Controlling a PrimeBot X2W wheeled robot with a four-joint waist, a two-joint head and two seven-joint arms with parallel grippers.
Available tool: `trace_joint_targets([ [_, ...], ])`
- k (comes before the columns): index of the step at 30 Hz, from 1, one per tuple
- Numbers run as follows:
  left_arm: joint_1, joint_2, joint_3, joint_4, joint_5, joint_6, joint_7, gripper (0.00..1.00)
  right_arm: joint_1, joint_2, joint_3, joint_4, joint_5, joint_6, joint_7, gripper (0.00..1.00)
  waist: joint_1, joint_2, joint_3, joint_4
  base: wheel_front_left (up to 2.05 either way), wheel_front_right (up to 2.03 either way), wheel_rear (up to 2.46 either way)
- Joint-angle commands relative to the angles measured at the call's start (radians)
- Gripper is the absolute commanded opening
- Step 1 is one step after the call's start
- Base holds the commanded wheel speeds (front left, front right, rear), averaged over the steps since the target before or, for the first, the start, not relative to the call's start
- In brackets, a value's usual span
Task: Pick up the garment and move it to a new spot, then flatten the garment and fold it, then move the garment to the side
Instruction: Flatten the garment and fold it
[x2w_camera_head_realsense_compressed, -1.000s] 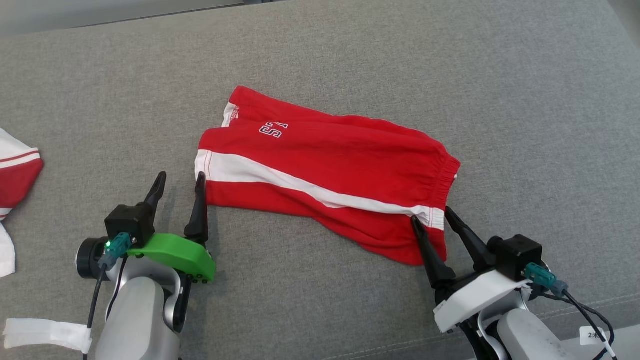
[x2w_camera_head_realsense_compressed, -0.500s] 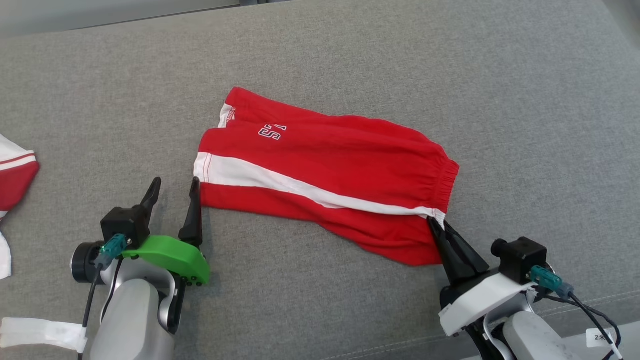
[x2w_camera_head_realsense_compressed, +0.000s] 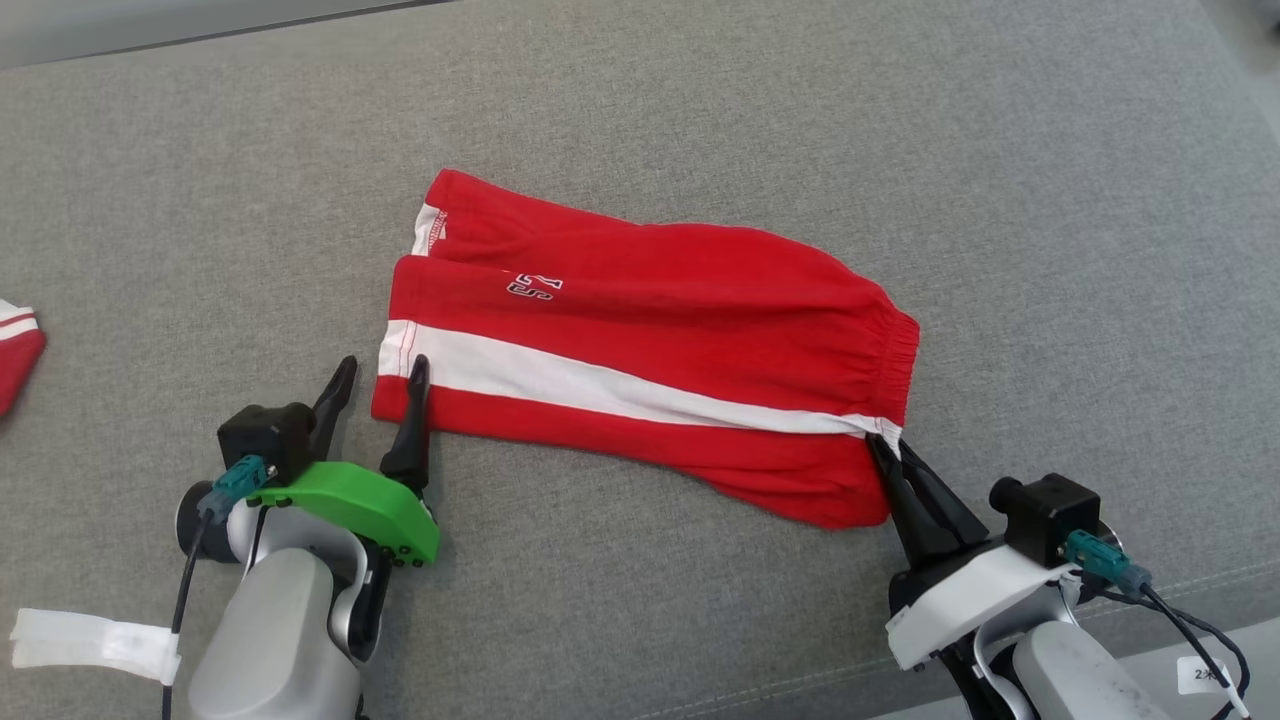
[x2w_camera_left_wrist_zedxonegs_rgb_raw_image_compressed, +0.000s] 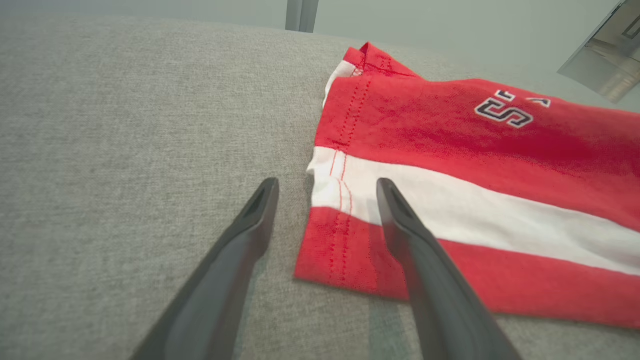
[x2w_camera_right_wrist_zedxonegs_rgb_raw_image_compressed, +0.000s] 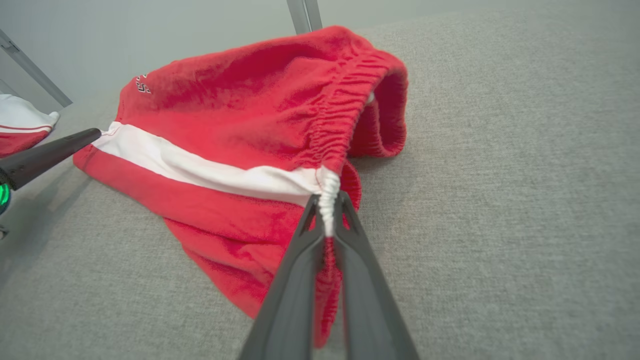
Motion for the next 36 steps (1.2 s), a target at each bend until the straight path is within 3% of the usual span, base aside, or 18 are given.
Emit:
trace_joint_targets([
  [1, -0.025, 0.009, -0.001, 0.004, -0.010, 0.001, 0.000, 1.00, -0.010, 0.001, 0.001, 0.001, -0.001, -0.001, -0.003, 0.00, 0.0000, 0.0000, 0.002, -0.001, 0.00, 0.00, 0.00],
  [15, -0.063, 0.036, -0.087, 0.033, -0.110, 0.000, 0.000, 1.00, -0.020, 0.004, 0.014, 0.001, -0.005, -0.001, -0.003, 0.00, 0.0000, 0.0000, 0.015, -0.005, 0.00, 0.00, 0.00],
  [16, -0.064, 0.040, -0.098, 0.032, -0.120, 0.000, 0.000, 0.92, -0.023, 0.006, 0.015, 0.002, -0.005, -0.001, -0.003, 0.00, 0.0000, 0.0000, 0.015, -0.005, 0.00, 0.00, 0.00],
  [17, -0.064, 0.040, -0.098, 0.032, -0.120, 0.000, 0.000, 0.92, -0.023, 0.006, 0.015, 0.002, -0.005, -0.001, -0.003, 0.00, 0.0000, 0.0000, 0.015, -0.005, 0.00, 0.00, 0.00],
  [18, -0.065, 0.043, -0.104, 0.032, -0.124, 0.000, 0.000, 0.60, -0.024, 0.007, 0.016, 0.003, -0.005, -0.001, -0.003, 0.00, 0.0000, 0.0000, 0.016, -0.006, 0.00, 0.00, 0.00],
  [19, -0.066, 0.046, -0.108, 0.032, -0.128, 0.000, 0.000, 0.44, -0.025, 0.008, 0.016, 0.003, -0.003, -0.001, -0.003, 0.00, 0.0000, 0.0000, 0.016, -0.007, 0.00, 0.00, 0.00],
  [21, -0.068, 0.050, -0.116, 0.029, -0.133, 0.000, 0.000, 0.00, -0.026, 0.009, 0.016, 0.002, -0.003, -0.001, -0.003, 0.00, 0.0000, 0.0000, 0.016, -0.007, 0.00, 0.00, 0.00],
  [26, -0.072, 0.057, -0.133, 0.022, -0.148, 0.000, 0.000, 0.00, -0.029, 0.010, 0.000, -0.007, -0.001, -0.001, -0.003, 0.00, 0.0000, 0.0000, 0.008, -0.002, 0.00, 0.00, 0.00],
  [32, -0.043, 0.062, -0.124, -0.091, -0.123, 0.000, 0.000, 0.00, -0.029, 0.018, -0.044, -0.045, 0.025, -0.001, -0.003, 0.00, 0.0000, 0.0000, -0.052, 0.027, 0.00, 0.00, 0.00],
  [36, -0.097, 0.117, -0.165, -0.174, -0.124, 0.001, -0.001, 0.00, -0.103, -0.012, -0.043, -0.073, 0.068, -0.001, -0.003, 0.00, 0.0000, 0.0000, -0.078, 0.058, 0.00, 0.00, 0.00],
])
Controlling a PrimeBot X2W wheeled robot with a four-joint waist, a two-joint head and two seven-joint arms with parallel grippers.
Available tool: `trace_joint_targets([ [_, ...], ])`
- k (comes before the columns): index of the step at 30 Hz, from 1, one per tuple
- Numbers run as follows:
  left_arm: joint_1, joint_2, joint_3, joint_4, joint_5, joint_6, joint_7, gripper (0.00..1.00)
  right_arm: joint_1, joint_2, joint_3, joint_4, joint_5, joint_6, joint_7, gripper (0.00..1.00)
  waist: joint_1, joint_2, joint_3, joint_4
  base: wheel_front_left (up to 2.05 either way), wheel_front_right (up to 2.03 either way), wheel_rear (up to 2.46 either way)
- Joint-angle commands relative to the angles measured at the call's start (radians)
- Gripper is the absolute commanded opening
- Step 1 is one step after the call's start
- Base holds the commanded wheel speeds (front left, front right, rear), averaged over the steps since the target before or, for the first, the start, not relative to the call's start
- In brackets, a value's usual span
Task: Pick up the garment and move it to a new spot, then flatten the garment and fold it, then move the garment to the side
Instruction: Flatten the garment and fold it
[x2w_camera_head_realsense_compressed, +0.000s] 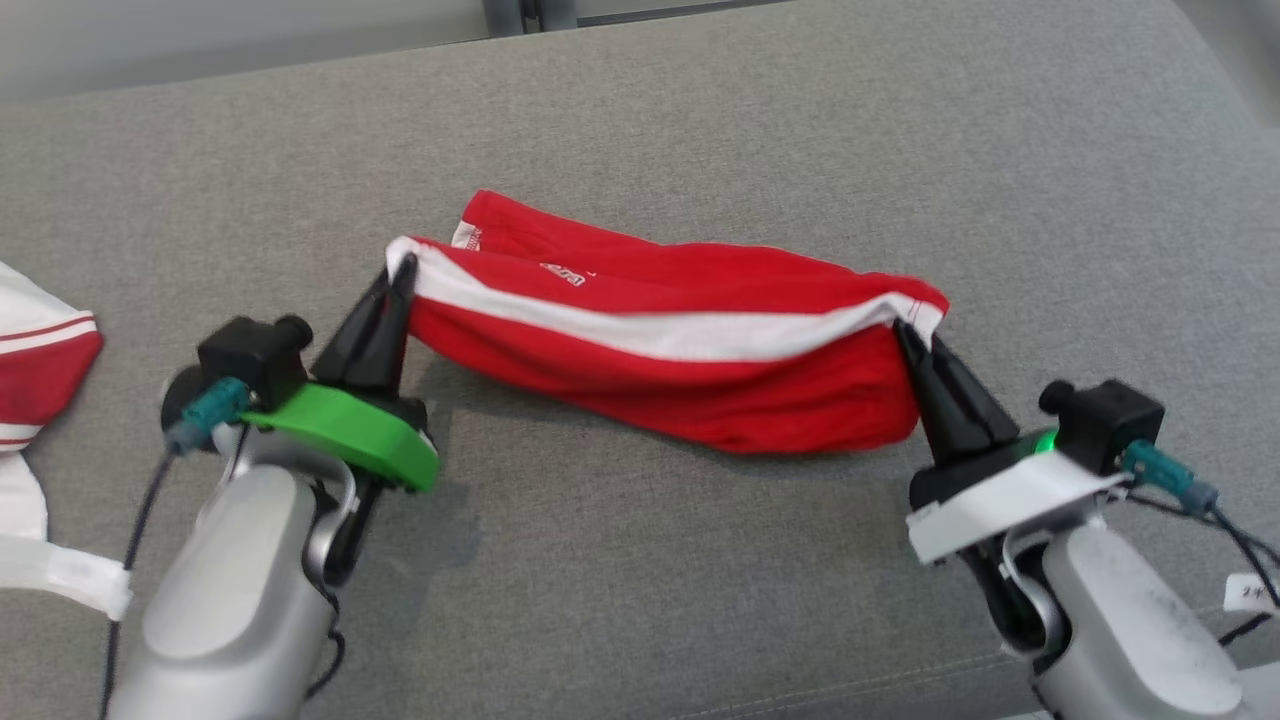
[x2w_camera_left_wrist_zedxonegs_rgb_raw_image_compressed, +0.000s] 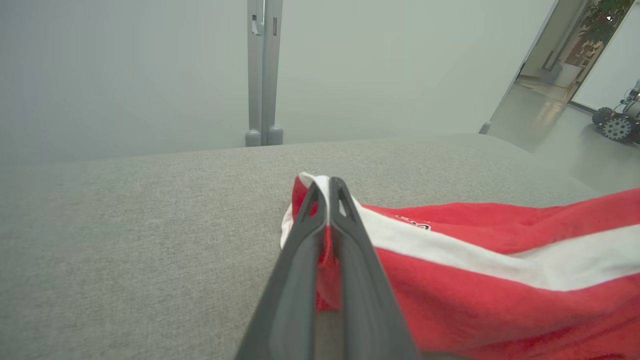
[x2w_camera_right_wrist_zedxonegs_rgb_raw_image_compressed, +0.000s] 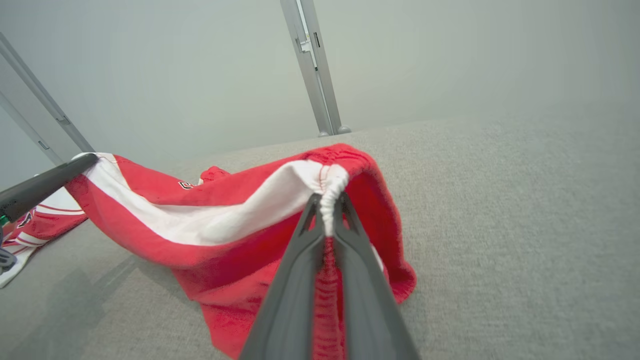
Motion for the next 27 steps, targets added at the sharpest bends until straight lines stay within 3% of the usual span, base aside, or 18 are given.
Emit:
trace_joint_targets([
  [1, -0.062, 0.041, -0.008, -0.028, -0.005, 0.001, -0.001, 0.00, -0.063, -0.031, 0.007, -0.014, 0.019, -0.001, -0.003, 0.00, 0.0000, -0.0001, -0.024, 0.040, 0.00, 0.00, 0.00],
  [5, -0.208, 0.113, -0.040, -0.055, -0.008, 0.001, 0.000, 0.00, -0.254, -0.119, 0.056, -0.002, 0.029, -0.001, -0.003, 0.00, 0.0000, -0.0001, 0.012, 0.069, 0.00, 0.00, 0.00],
  [10, -0.498, 0.188, -0.109, -0.041, 0.016, 0.001, 0.000, 0.00, -0.594, -0.191, 0.123, 0.121, 0.045, -0.001, -0.002, 0.00, 0.0000, -0.0001, 0.114, 0.091, 0.00, 0.00, 0.00],
  [15, -0.764, 0.198, -0.090, -0.005, 0.072, 0.001, 0.000, 0.00, -0.965, -0.193, 0.116, 0.307, 0.002, -0.002, -0.001, 0.00, 0.0000, -0.0001, 0.202, 0.116, 0.00, 0.00, 0.00],
  [19, -0.899, 0.204, -0.047, -0.010, 0.127, 0.002, 0.000, 0.00, -1.192, -0.165, 0.079, 0.393, -0.121, -0.001, -0.002, 0.00, 0.0000, -0.0001, 0.222, 0.136, 0.00, 0.00, 0.00],
  [23, -0.910, 0.180, -0.021, -0.030, 0.176, 0.002, 0.000, 0.00, -1.241, -0.141, 0.062, 0.440, -0.179, -0.001, -0.002, 0.00, 0.0000, -0.0001, 0.230, 0.155, 0.00, 0.00, 0.00],
  [27, -0.790, 0.142, 0.036, -0.070, 0.174, 0.002, 0.000, 0.00, -1.164, -0.127, 0.094, 0.472, -0.210, -0.001, -0.003, 0.00, 0.0000, -0.0001, 0.237, 0.180, 0.00, 0.00, 0.00],
])
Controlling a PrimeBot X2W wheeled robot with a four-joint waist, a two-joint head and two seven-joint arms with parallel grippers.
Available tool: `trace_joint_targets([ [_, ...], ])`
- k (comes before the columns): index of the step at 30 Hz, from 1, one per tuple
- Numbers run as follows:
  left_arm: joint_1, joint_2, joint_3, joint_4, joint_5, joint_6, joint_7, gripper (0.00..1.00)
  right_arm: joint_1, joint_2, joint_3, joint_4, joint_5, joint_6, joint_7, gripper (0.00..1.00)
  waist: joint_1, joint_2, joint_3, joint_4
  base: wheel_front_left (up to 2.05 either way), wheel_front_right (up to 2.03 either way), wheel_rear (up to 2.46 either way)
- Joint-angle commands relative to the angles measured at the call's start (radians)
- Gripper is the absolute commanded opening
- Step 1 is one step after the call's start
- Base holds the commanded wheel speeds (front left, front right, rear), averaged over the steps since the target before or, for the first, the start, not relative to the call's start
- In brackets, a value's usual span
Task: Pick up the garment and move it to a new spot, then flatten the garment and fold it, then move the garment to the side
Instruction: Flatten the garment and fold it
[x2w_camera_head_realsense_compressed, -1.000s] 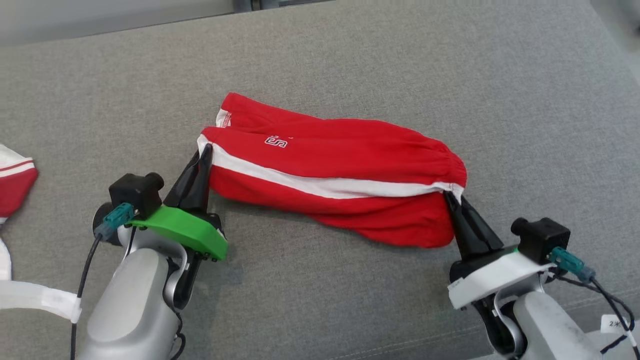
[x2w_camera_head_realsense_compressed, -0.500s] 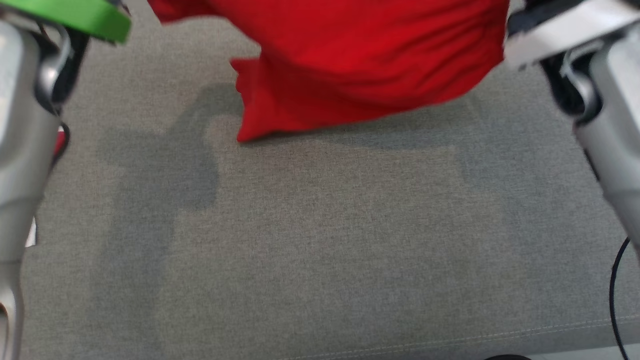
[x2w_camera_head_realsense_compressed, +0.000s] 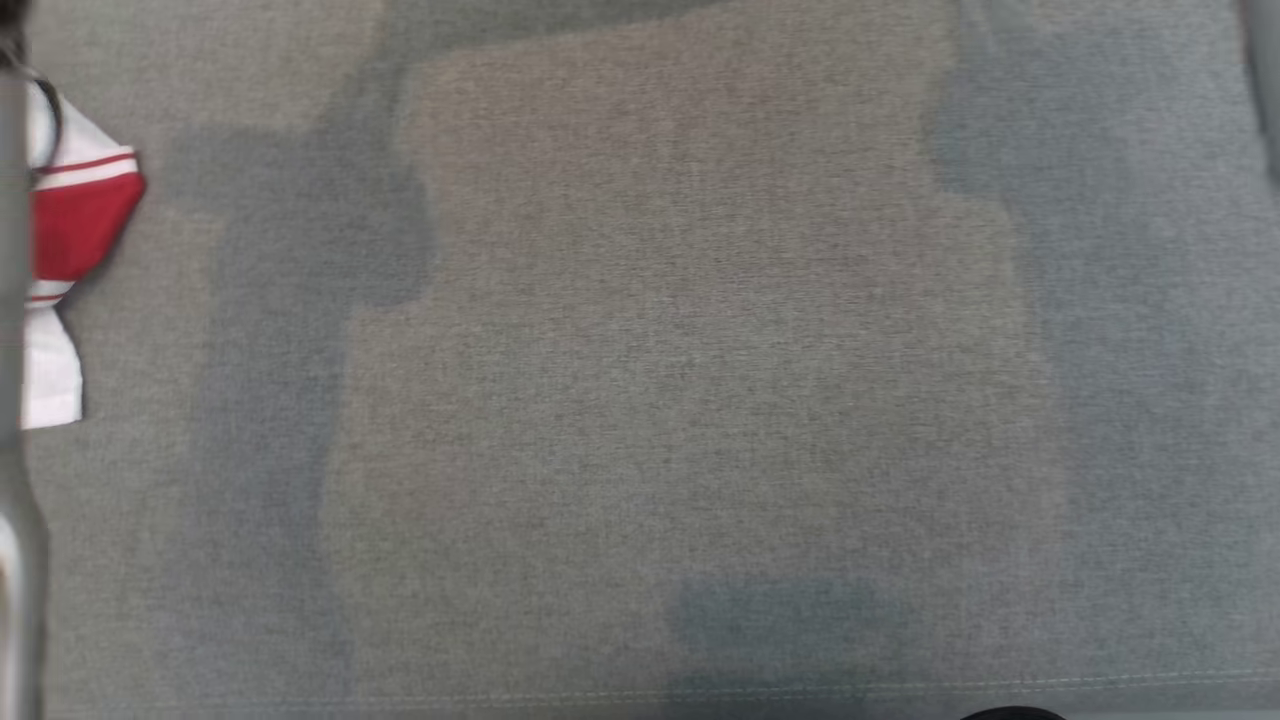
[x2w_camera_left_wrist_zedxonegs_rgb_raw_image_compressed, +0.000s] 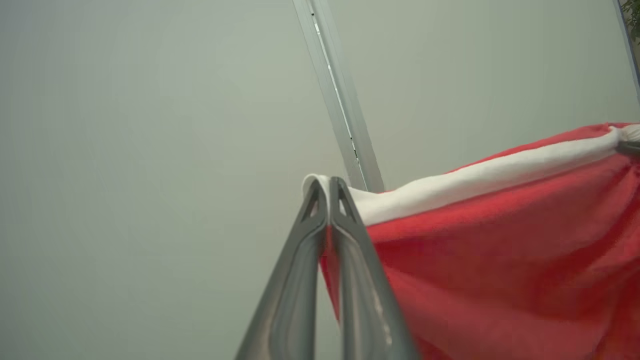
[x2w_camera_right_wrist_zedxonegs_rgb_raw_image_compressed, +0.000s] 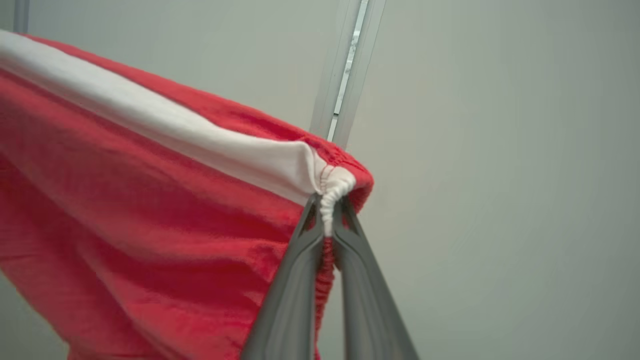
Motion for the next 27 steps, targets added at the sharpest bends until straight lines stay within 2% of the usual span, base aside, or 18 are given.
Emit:
trace_joint_targets([
  [1, 0.059, -0.011, -0.002, 0.003, -0.013, 0.002, 0.001, 0.00, 0.049, -0.005, 0.009, 0.009, 0.004, -0.002, -0.002, 0.00, -0.0002, 0.0000, 0.011, 0.017, 0.00, 0.00, 0.00],
  [8, 0.425, -0.097, 0.069, -0.006, -0.083, 0.002, 0.000, 0.00, 0.353, -0.044, 0.154, -0.062, 0.169, -0.002, -0.003, 0.00, -0.0002, 0.0000, -0.022, 0.019, 0.00, 0.00, 0.00],
  [15, 0.780, -0.189, 0.175, 0.028, -0.135, 0.002, 0.000, 0.00, 0.695, -0.128, 0.338, -0.188, 0.389, -0.002, -0.003, 0.00, -0.0002, 0.0000, -0.140, 0.002, 0.00, 0.00, 0.00],
  [21, 0.965, -0.211, 0.195, 0.051, -0.149, 0.002, 0.000, 0.00, 0.893, -0.192, 0.443, -0.253, 0.540, -0.002, -0.003, 0.00, -0.0002, 0.0000, -0.248, -0.013, 0.00, 0.00, 0.00],
  [27, 1.078, -0.222, 0.227, 0.071, -0.149, 0.002, 0.000, 0.00, 1.011, -0.216, 0.483, -0.247, 0.583, -0.002, -0.003, 0.00, -0.0002, 0.0000, -0.344, -0.020, 0.00, 0.00, 0.00],
])
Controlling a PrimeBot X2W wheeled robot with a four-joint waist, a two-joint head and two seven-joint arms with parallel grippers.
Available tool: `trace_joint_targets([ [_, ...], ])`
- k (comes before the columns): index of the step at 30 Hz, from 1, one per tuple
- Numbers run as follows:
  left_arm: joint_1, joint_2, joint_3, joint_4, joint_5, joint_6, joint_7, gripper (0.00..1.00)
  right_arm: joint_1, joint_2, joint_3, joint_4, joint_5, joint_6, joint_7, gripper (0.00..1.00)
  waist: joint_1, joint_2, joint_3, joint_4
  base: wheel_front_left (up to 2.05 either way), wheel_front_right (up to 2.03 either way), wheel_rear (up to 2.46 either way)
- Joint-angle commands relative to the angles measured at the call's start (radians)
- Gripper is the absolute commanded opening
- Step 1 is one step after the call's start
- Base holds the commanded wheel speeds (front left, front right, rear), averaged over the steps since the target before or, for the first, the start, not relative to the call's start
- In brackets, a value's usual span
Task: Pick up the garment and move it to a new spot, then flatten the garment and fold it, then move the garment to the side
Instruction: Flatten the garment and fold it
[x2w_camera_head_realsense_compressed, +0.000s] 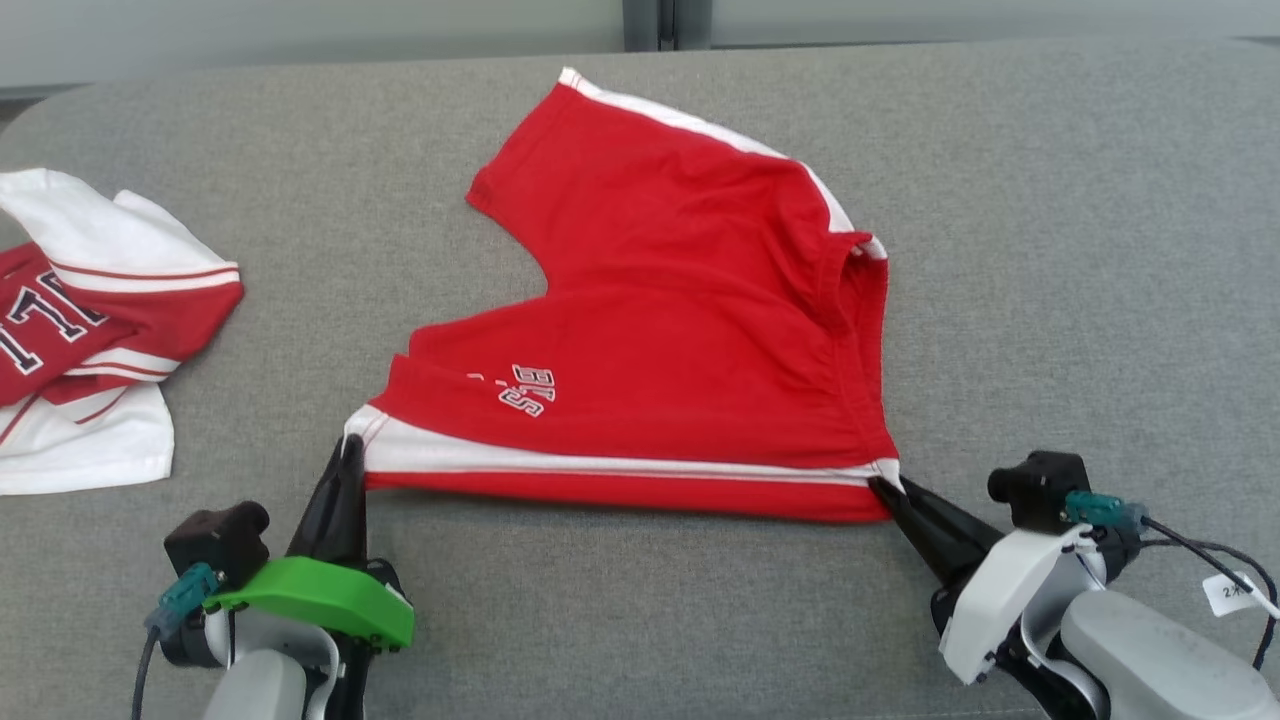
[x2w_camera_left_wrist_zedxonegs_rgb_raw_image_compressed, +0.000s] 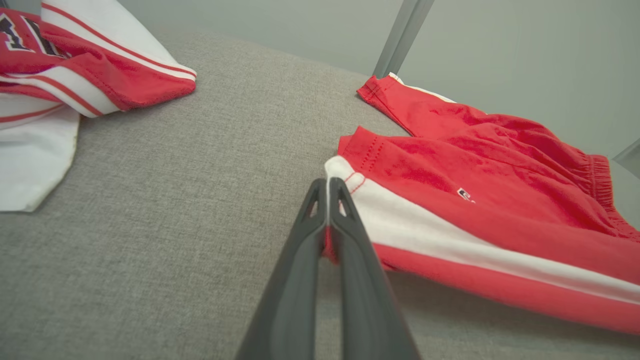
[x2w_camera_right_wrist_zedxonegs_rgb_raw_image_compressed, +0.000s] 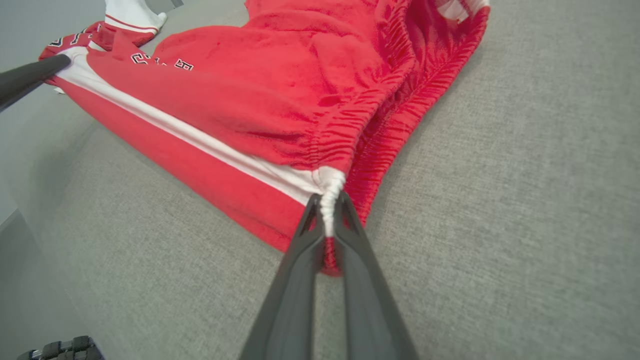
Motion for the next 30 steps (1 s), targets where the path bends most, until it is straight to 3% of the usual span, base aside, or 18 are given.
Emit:
trace_joint_targets([
  [1, 0.037, 0.002, 0.010, 0.007, 0.002, 0.003, -0.001, 0.00, 0.040, -0.002, -0.001, 0.009, 0.020, -0.002, -0.003, 0.00, 0.0000, 0.0000, -0.092, -0.012, 0.00, 0.00, 0.00],
  [8, 0.168, -0.013, 0.022, 0.026, -0.001, 0.003, -0.001, 0.00, 0.155, 0.016, 0.046, 0.008, 0.053, -0.002, -0.003, 0.00, 0.0000, 0.0000, -0.194, -0.004, 0.00, 0.00, 0.00],
  [19, 0.292, -0.015, 0.042, -0.037, 0.000, 0.003, -0.001, 0.00, 0.243, -0.022, 0.119, -0.065, 0.106, -0.002, -0.003, 0.00, 0.0000, 0.0000, -0.230, 0.011, 0.00, 0.00, 0.00],
  [25, 0.187, 0.022, 0.002, -0.156, 0.013, 0.003, -0.001, 0.00, 0.223, -0.002, -0.002, -0.126, 0.166, -0.002, -0.003, 0.00, 0.0000, 0.0000, -0.180, -0.001, 0.00, 0.00, 0.00],
  [30, -0.020, 0.055, -0.059, -0.128, 0.016, 0.003, -0.001, 0.00, 0.154, 0.037, -0.096, -0.145, 0.216, -0.002, -0.003, 0.00, 0.0000, 0.0000, -0.060, -0.032, 0.00, 0.00, 0.00],
])
